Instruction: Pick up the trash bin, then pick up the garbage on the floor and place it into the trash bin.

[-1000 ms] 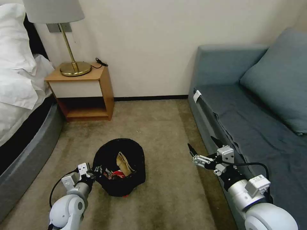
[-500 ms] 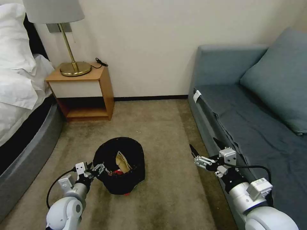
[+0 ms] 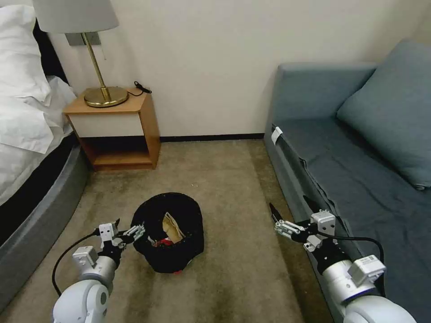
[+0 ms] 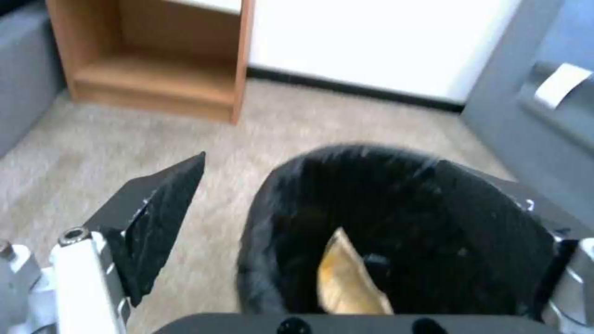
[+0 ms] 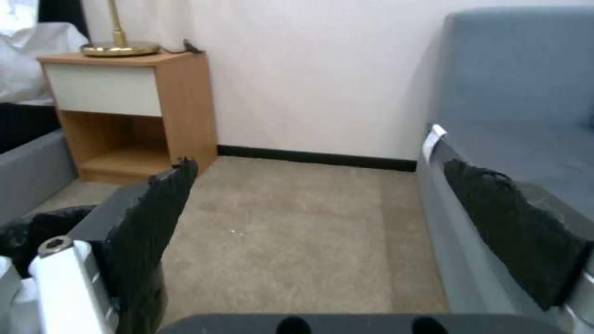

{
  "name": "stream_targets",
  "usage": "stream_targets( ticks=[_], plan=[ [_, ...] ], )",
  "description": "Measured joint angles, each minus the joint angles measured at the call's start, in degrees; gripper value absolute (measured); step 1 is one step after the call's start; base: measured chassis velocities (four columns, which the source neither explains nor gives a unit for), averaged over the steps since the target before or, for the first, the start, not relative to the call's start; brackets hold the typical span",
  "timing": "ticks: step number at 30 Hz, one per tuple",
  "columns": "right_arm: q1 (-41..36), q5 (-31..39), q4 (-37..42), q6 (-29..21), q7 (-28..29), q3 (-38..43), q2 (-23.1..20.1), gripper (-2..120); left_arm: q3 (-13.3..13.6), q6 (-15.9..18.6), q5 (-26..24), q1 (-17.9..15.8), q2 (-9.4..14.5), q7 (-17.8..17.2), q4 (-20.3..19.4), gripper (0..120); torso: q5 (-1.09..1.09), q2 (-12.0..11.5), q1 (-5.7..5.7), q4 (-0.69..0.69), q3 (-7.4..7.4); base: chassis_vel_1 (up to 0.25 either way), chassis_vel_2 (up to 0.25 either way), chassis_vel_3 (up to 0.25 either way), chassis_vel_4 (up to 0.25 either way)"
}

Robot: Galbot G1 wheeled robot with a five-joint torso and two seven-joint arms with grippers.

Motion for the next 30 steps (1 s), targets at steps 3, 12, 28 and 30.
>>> stream_targets(
  ticks=[3, 12, 28, 30],
  plan=[
    [-0.4, -0.8, 0.0, 0.4, -0.3, 0.5, 1.5, 100, -0.1, -4.7, 2.0, 1.3, -0.7, 1.8, -1.6, 100, 0.00, 0.0, 0.00, 0.00, 0.00, 0.000, 0.000, 0.000, 0.000],
    [-2.3, -6.2, -0.5, 3.6, -4.2, 0.8, 5.9, 100, 1.2, -18.7, 6.7, 7.9, -5.1, 1.2, -6.9, 100, 0.00, 0.0, 0.00, 0.00, 0.00, 0.000, 0.000, 0.000, 0.000],
    [-4.1, -7.7, -2.7, 7.4, -7.4, 3.6, 10.7, 100, 9.9, -23.6, 10.3, 16.4, -6.2, -1.5, -13.4, 100, 0.01, 0.0, 0.00, 0.00, 0.00, 0.000, 0.000, 0.000, 0.000],
    [-3.6, -8.2, -3.4, 7.4, -7.4, 3.4, 11.2, 100, 12.6, -23.3, 11.2, 17.3, -6.1, -3.5, -13.8, 100, 0.01, 0.0, 0.00, 0.00, 0.00, 0.000, 0.000, 0.000, 0.000]
  ],
)
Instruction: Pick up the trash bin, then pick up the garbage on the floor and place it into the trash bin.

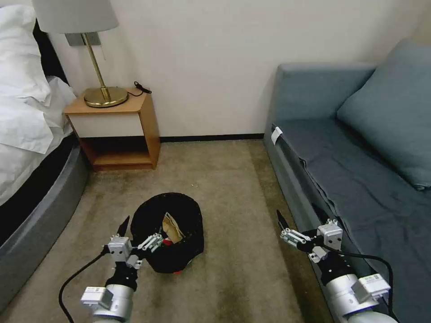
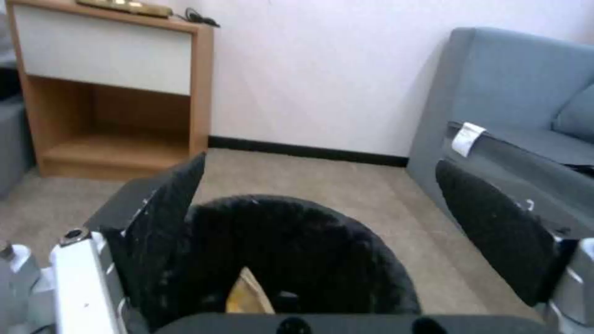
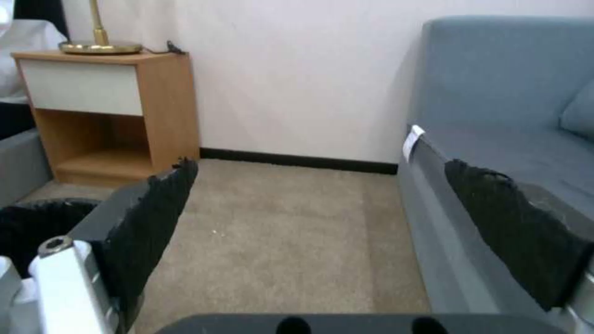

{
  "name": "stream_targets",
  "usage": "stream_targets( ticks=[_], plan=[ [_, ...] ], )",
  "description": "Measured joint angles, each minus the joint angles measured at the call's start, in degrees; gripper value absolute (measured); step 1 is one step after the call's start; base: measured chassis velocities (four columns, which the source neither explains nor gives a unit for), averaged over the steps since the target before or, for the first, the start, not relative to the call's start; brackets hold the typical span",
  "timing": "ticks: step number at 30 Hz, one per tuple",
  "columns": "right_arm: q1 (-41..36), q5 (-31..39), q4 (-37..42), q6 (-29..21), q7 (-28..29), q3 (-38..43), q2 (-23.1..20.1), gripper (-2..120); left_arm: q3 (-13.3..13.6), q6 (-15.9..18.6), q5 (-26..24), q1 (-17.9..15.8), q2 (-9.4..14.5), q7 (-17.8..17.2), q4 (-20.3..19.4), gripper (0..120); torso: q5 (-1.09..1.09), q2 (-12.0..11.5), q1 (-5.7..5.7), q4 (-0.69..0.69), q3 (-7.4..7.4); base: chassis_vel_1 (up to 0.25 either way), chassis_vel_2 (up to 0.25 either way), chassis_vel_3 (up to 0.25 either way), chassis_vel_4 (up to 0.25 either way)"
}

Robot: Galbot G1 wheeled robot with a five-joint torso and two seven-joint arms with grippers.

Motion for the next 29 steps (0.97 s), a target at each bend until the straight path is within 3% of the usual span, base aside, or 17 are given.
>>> stream_targets(
  ticks=[8, 29],
  plan=[
    [-0.4, -0.9, -0.1, 0.1, -0.1, 0.0, 0.9, 100, 3.4, 0.0, 3.1, 1.2, 0.5, -3.1, -1.4, 100, 0.00, 0.0, 0.00, 0.00, 0.00, 0.000, 0.000, 0.000, 0.000],
    [-1.3, -2.8, 0.8, 0.4, -0.6, 0.5, 2.5, 100, 3.3, -1.1, 2.5, 2.4, 2.1, -3.6, -2.3, 100, -0.01, 0.0, 0.00, 0.00, 0.00, 0.000, 0.000, 0.000, 0.000]
  ],
)
